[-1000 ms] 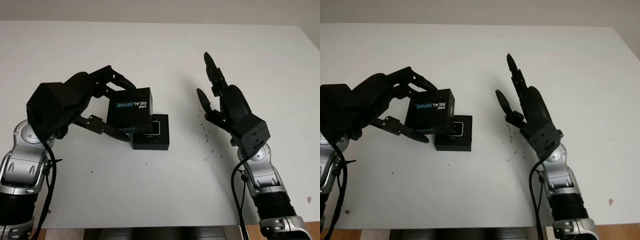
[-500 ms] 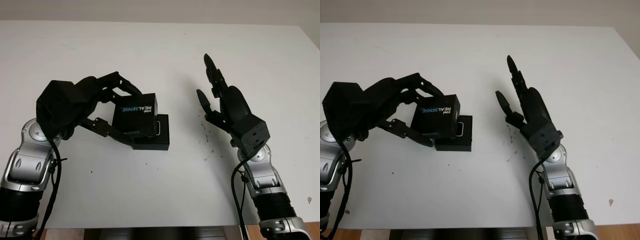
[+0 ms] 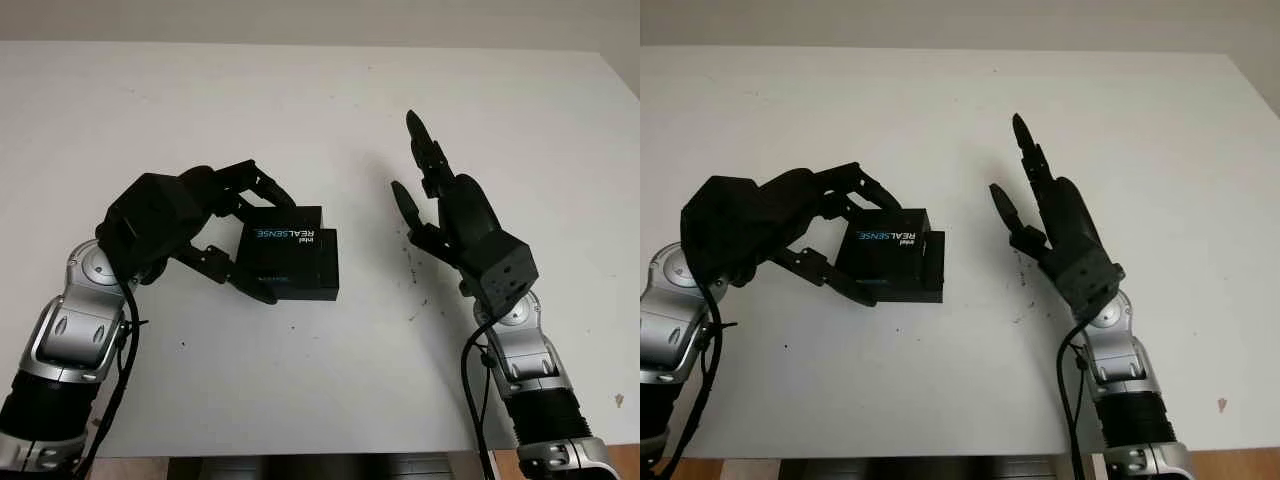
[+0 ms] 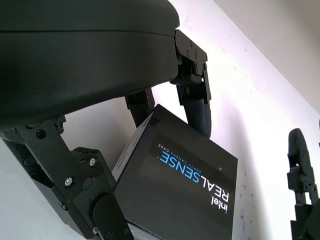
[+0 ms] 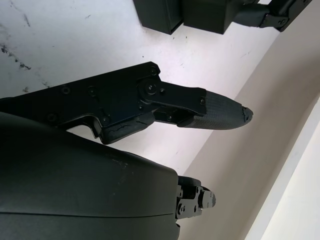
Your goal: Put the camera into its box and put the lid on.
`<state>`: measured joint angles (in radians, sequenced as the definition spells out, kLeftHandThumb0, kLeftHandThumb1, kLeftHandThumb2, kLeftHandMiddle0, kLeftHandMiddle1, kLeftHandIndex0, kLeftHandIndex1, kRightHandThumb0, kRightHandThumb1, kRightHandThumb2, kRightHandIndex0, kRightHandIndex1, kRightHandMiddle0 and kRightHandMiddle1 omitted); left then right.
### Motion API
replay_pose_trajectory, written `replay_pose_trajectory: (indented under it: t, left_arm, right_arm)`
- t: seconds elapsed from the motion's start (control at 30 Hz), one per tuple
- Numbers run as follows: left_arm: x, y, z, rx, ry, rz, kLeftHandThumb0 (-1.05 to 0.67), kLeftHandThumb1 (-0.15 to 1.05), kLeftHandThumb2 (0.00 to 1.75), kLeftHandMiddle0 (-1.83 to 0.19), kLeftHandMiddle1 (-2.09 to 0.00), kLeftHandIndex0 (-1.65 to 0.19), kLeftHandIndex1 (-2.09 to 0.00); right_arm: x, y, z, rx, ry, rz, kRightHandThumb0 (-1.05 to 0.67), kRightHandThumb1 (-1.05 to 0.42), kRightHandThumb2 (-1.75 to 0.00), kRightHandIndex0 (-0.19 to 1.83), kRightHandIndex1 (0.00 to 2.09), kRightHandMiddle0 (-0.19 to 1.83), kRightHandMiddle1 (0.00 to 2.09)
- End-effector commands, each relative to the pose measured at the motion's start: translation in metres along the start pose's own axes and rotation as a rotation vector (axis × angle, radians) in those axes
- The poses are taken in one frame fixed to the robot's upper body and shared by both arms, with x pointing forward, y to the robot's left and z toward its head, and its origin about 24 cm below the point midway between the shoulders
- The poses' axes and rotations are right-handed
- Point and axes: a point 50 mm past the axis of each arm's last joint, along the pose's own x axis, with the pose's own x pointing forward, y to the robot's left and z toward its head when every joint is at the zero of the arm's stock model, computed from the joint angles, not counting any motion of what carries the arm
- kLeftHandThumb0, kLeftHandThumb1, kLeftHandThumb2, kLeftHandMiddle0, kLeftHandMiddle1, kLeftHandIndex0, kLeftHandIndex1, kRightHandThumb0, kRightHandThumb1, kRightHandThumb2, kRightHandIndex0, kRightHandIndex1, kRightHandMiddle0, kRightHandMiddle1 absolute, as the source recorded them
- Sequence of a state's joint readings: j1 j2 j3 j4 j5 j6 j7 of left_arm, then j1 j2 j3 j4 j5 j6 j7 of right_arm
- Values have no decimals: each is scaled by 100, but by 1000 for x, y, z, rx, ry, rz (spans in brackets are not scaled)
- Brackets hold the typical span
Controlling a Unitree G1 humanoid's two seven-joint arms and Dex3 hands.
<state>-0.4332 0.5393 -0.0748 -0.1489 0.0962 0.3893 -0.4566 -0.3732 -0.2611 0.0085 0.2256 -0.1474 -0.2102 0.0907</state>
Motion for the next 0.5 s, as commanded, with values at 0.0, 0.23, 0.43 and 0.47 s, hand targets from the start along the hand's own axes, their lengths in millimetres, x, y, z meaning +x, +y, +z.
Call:
replay_pose_trajectory:
  t: [0.0, 0.23, 0.43, 0.47]
  left_arm:
    - [3, -3, 3, 16, -19, -7, -21, 97, 6, -31, -155, -27, -140]
    - [5, -7, 5, 9, -34, -12, -20, 98, 6, -29, -160, -25, -142]
    - [6, -9, 8, -16, -40, -12, -19, 98, 6, -26, -163, -23, -145]
    - [6, -10, 8, -19, -41, -14, -18, 98, 6, -26, -162, -22, -146]
  right_arm:
    - [-2, 1, 2, -1, -10, -7, -73, -105, -60, -1, 6, -2, 6]
    - [-3, 2, 2, 10, -15, -5, -72, -105, -59, -2, 5, -3, 5]
    - [-3, 4, 1, 14, -16, -4, -72, -105, -59, -2, 5, -3, 5]
    - [-3, 5, 2, 15, -16, -4, -72, -105, -60, -2, 5, -3, 5]
